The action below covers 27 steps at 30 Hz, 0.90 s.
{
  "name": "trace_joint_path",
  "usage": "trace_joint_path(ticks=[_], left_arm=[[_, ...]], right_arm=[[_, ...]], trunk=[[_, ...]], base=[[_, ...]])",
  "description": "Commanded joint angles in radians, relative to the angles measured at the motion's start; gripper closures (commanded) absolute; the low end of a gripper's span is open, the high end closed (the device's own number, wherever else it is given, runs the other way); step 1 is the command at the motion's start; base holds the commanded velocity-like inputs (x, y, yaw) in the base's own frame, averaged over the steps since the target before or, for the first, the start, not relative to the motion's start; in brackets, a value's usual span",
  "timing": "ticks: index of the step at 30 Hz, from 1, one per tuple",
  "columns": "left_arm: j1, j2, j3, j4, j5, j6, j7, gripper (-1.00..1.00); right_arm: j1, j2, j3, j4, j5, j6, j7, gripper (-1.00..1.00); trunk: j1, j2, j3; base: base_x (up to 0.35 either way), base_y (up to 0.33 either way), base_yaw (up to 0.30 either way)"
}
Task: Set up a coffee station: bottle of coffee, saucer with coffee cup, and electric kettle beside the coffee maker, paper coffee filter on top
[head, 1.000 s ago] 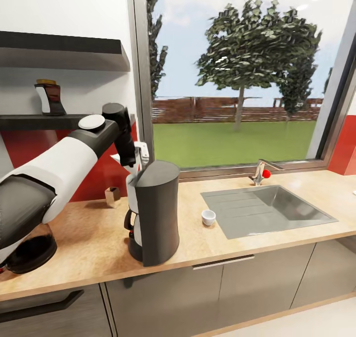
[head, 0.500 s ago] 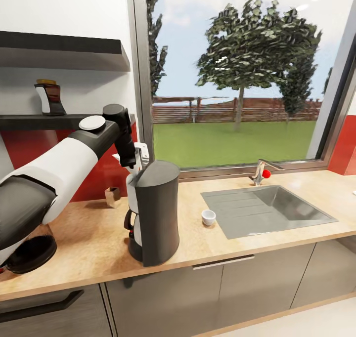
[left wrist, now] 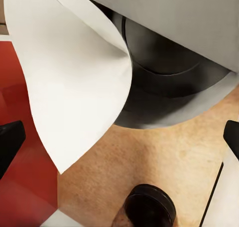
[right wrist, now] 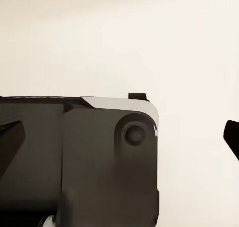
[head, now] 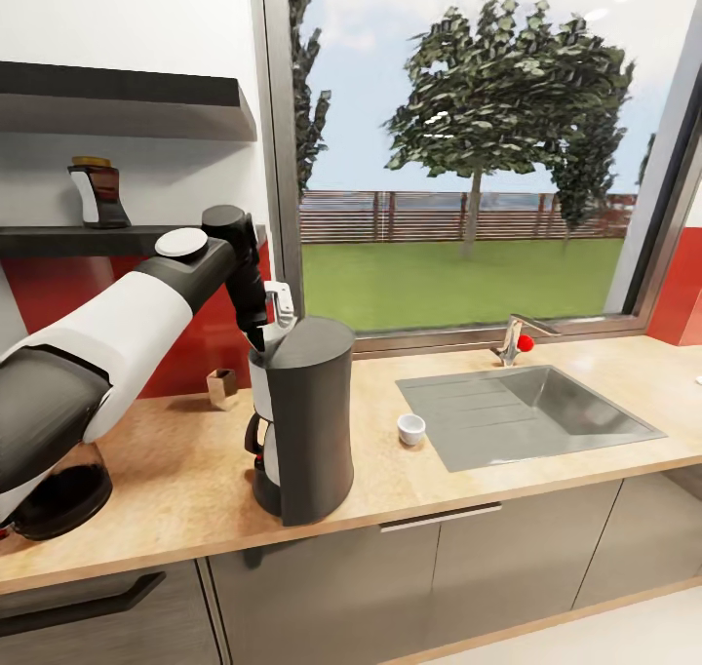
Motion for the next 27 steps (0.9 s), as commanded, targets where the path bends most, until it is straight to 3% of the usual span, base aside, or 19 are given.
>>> trace_joint_path(ticks=[1, 18, 27], left_arm=[[0.0, 0.001, -0.004, -0.002, -0.003, 0.011, -0.006, -1.0], [-0.008, 0.005, 0.001, -0.008, -0.005, 0.011, -0.006, -1.0], [-0.042, 0.004, 0.048, -0.014, -0.006, 0.012, -0.006, -1.0]], right_arm=[[0.0, 0.0, -0.001, 0.001, 0.0, -0.003, 0.0, -1.0], [0.0, 0.0, -0.001, 0.001, 0.001, -0.003, 0.0, -1.0], [0.0, 0.0, -0.001, 0.001, 0.0, -0.003, 0.0, -1.0]], trunk=[[0.0, -0.001, 0.0], [0.0, -0.001, 0.0], [0.0, -0.001, 0.0]], base=[[0.0, 0.0, 0.0], [0.0, 0.0, 0.0], [0.0, 0.0, 0.0]])
